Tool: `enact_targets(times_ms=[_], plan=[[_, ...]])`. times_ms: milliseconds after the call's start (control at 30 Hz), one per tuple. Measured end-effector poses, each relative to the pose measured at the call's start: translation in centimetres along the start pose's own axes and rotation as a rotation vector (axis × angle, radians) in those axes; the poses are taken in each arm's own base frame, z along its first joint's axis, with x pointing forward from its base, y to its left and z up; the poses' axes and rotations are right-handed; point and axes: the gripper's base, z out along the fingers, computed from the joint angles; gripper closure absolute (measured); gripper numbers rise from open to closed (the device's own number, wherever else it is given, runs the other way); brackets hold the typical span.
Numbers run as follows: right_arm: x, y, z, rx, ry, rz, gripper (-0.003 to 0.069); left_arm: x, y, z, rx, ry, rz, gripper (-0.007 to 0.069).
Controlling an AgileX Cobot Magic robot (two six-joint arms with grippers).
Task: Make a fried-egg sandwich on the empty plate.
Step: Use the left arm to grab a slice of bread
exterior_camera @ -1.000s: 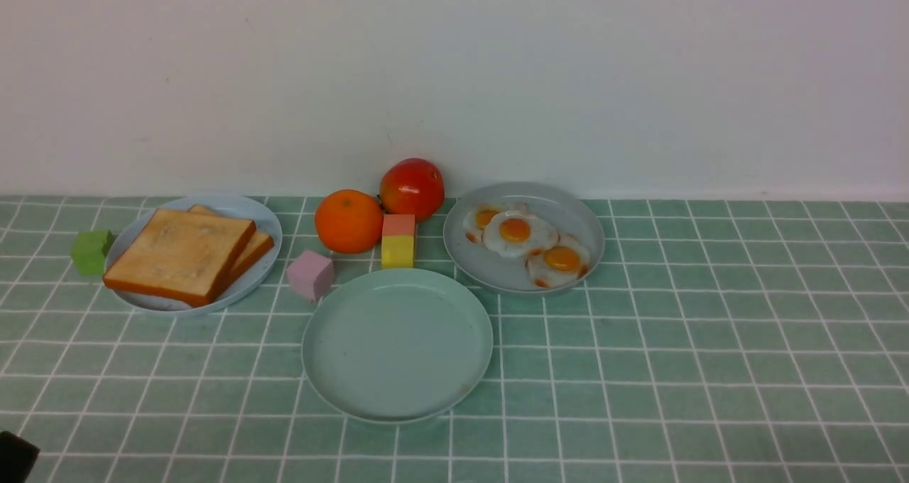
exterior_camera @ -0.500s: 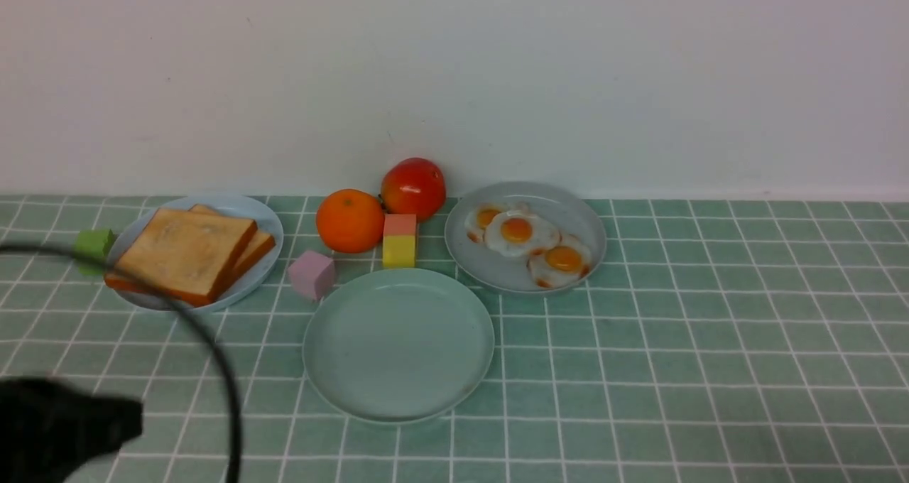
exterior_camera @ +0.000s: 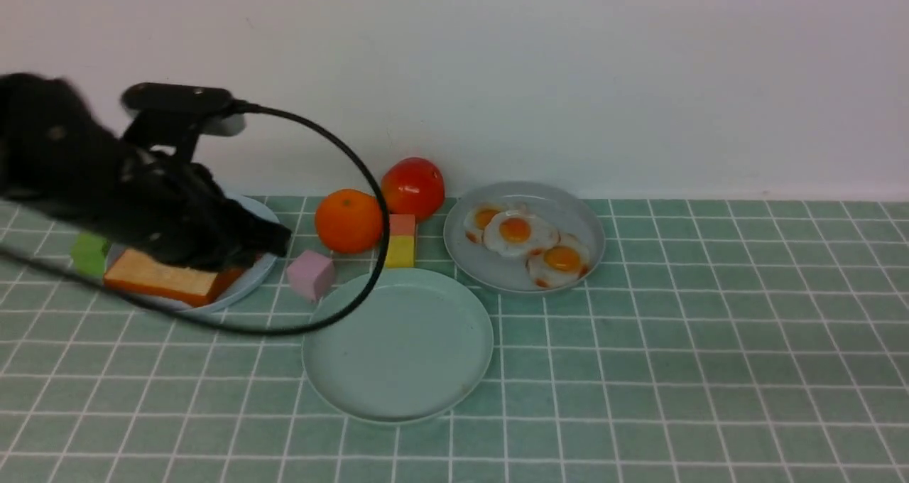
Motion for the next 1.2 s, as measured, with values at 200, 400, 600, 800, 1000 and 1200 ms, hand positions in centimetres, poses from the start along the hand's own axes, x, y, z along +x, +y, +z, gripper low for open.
enact_targets(times_ms=[200, 400, 600, 800, 1000, 1200], plan=[[-1.5, 0.7, 1.1, -0.023, 0.091, -0.121, 0.0652, -1.4, 3.0, 3.9, -0.134, 0.064, -0.091, 0.0634], [-1.9, 1.2, 1.1, -0.042, 0.045, -0.155, 0.0647, -1.6, 5.4, 8.0, -0.171, 0.121, -0.080, 0.0475], [-2.1, 1.2, 1.1, -0.047, 0.020, -0.151, 0.0643, -1.8, 6.1, 11.3, -0.178, 0.080, -0.033, 0.0271], [-2.2, 1.2, 1.1, -0.047, 0.013, -0.147, 0.0637, -1.2, 6.4, 13.5, -0.184, 0.077, 0.004, 0.0218], [-2.2, 1.3, 1.1, -0.053, 0.011, -0.143, 0.0631, -1.3, 6.5, 13.7, -0.189, 0.074, 0.018, 0.0283], [-2.3, 1.4, 1.1, -0.061, -0.004, -0.135, 0.0627, -1.1, 6.6, 14.1, -0.198, 0.082, 0.042, 0.0478]])
